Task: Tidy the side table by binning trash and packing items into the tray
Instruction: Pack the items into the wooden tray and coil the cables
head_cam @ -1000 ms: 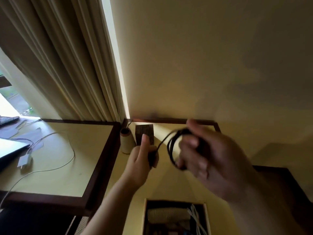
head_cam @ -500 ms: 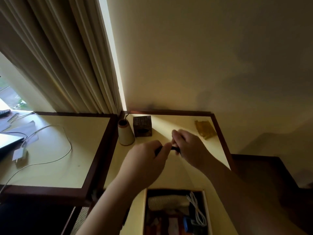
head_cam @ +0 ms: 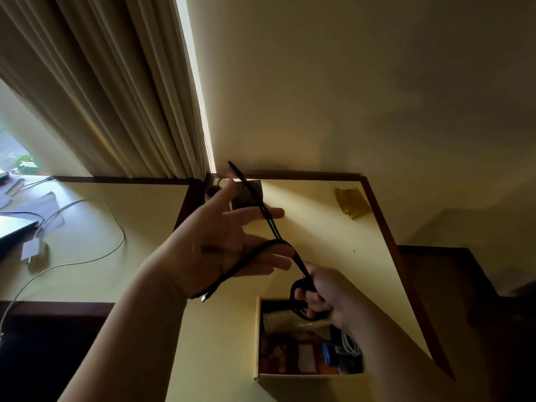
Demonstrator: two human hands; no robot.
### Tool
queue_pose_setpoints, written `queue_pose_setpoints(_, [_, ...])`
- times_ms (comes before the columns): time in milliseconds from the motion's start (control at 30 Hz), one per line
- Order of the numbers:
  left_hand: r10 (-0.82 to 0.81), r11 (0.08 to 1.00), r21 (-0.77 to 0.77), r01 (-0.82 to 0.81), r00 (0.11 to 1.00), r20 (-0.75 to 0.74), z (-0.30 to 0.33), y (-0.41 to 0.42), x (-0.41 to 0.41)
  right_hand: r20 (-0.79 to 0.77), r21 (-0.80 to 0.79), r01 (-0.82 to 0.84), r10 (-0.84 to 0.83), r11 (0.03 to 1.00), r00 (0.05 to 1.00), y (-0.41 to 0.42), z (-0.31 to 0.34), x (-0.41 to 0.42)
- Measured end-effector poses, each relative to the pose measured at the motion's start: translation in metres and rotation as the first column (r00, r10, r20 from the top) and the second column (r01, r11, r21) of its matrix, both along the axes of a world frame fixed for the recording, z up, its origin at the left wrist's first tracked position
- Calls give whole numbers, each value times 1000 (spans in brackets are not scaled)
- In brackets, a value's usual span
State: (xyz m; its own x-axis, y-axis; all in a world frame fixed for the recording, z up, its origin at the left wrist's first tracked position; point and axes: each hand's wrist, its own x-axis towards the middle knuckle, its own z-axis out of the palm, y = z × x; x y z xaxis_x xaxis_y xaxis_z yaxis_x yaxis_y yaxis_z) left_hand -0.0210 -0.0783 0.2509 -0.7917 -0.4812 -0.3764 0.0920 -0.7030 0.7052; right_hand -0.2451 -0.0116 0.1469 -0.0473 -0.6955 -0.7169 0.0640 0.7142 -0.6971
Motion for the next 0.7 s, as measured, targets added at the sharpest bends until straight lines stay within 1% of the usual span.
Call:
queue_pose_setpoints(33, [56, 998, -5, -56, 998, 17, 1, 1, 2, 46, 5, 26, -26, 1000, 999, 4, -1, 2])
queue_pose_setpoints(67, [108, 993, -46, -106, 993, 52, 2, 2, 1, 83, 13, 49, -50, 999, 995, 8, -2, 4])
queue_pose_setpoints(133, [211, 967, -173, -187, 969, 129, 2, 7, -1, 139, 35, 64, -68, 997, 988, 15, -2, 7])
queue_pose_setpoints(200, [369, 897, -330, -295, 910, 191, 0, 14, -3, 189, 60, 62, -72, 996, 979, 23, 0, 9])
queue_pose_setpoints(233, [476, 828, -440, -348, 850, 224, -5, 16, -2, 217, 64, 66, -78, 996, 973, 28, 3, 9])
queue_pose_setpoints(267, [603, 727, -568, -386, 754, 259, -9, 18, -2, 245, 57, 74, -85, 996, 966, 33, 7, 8])
queue_pose_setpoints(300, [721, 604, -700, -381, 635, 277, -16, 18, 0, 271, 42, 84, -92, 996, 958, 38, 11, 6])
queue_pose_setpoints(333, [816, 474, -815, -332, 515, 265, -21, 19, 2, 293, 27, 91, -95, 995, 951, 42, 15, 4])
queue_pose_setpoints(367, [872, 366, -902, -226, 422, 248, -24, 24, 3, 302, 14, 92, -91, 996, 949, 45, 18, 2])
queue_pose_setpoints(400, [891, 287, -953, -98, 394, 227, -27, 30, 3, 301, 2, 82, -79, 997, 950, 48, 22, 0])
queue_pose_setpoints(433, [872, 224, -974, 27, 440, 213, -31, 35, 0, 292, -10, 62, -57, 998, 955, 50, 25, -3])
queue_pose_setpoints(467, [814, 194, -971, 142, 529, 240, -34, 41, -5, 284, -27, 46, -37, 999, 958, 53, 28, -5])
queue_pose_setpoints(500, [722, 196, -955, 222, 626, 294, -35, 50, -13, 282, -48, 38, -23, 998, 959, 56, 32, -7])
queue_pose_setpoints(533, [608, 234, -931, 279, 706, 364, -39, 57, -22, 286, -73, 36, -14, 997, 958, 59, 36, -11])
queue_pose_setpoints(567, [490, 290, -903, 316, 762, 424, -44, 64, -32, 287, -97, 28, 1, 995, 958, 63, 41, -14])
queue_pose_setpoints(600, [391, 355, -876, 326, 800, 455, -49, 70, -43, 281, -120, 13, 22, 993, 959, 68, 46, -19])
queue_pose_setpoints(633, [312, 425, -849, 313, 830, 462, -54, 76, -51, 276, -140, -4, 42, 990, 960, 73, 51, -24])
queue_pose_setpoints(700, [199, 599, -764, 240, 879, 432, -59, 89, -66, 292, -168, -19, 68, 986, 954, 81, 55, -39])
